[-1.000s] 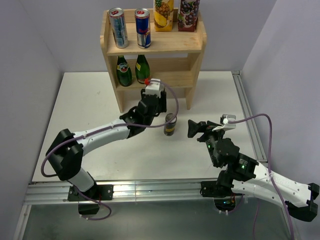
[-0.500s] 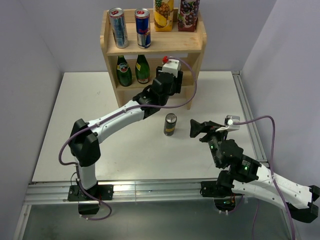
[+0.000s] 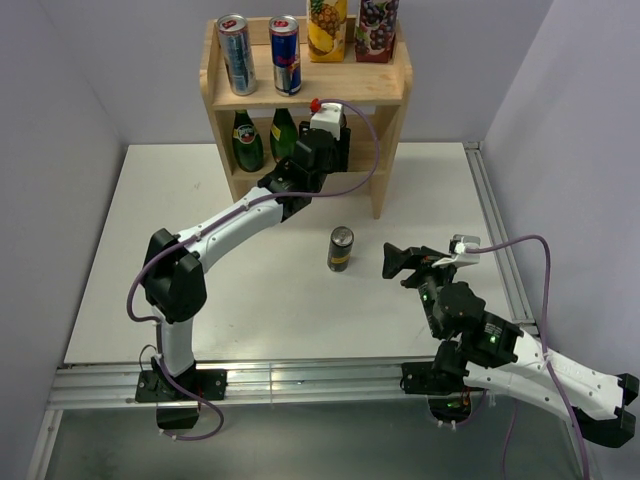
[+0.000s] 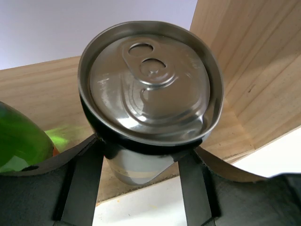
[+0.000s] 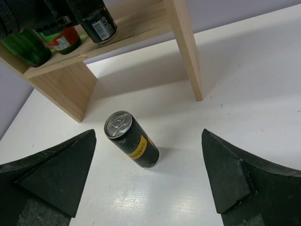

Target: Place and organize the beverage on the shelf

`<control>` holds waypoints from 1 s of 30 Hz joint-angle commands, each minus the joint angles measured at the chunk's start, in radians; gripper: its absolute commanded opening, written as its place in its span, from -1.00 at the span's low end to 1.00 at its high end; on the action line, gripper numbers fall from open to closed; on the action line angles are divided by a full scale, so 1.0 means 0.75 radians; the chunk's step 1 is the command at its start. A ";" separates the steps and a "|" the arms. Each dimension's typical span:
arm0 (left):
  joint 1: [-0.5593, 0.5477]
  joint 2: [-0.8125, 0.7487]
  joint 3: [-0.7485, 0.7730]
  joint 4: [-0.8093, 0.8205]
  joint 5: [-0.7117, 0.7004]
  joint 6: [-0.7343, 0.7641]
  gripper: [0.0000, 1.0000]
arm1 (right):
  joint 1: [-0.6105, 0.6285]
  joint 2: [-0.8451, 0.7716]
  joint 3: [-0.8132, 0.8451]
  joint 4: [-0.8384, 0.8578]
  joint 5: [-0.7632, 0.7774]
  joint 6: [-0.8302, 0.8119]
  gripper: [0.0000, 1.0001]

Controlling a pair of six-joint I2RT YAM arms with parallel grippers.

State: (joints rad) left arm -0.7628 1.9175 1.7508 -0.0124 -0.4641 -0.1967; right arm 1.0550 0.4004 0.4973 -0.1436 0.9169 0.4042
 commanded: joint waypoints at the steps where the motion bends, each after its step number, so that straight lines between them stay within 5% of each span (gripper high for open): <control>1: 0.045 -0.049 0.061 0.151 0.007 -0.045 -0.99 | -0.014 0.006 -0.009 0.026 0.029 0.017 1.00; 8: 0.052 -0.043 0.018 0.162 -0.013 -0.061 -0.87 | -0.016 0.045 0.000 0.040 0.017 0.017 1.00; 15: 0.054 -0.090 -0.078 0.231 -0.052 -0.065 0.51 | -0.016 0.055 0.012 0.040 0.011 0.011 1.00; 18: 0.054 -0.092 -0.078 0.225 -0.064 -0.063 0.70 | -0.016 0.059 0.016 0.040 0.011 0.013 1.00; 19: 0.054 -0.092 -0.078 0.221 -0.066 -0.063 0.98 | -0.016 0.065 0.020 0.038 0.005 0.013 1.00; 30: 0.048 -0.168 -0.160 0.207 -0.060 -0.108 0.99 | -0.018 0.076 0.020 0.046 0.001 0.019 1.00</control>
State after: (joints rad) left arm -0.7383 1.8668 1.6398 0.1085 -0.4862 -0.2413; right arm 1.0489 0.4500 0.4973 -0.1421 0.9119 0.4042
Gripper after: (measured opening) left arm 0.993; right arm 1.000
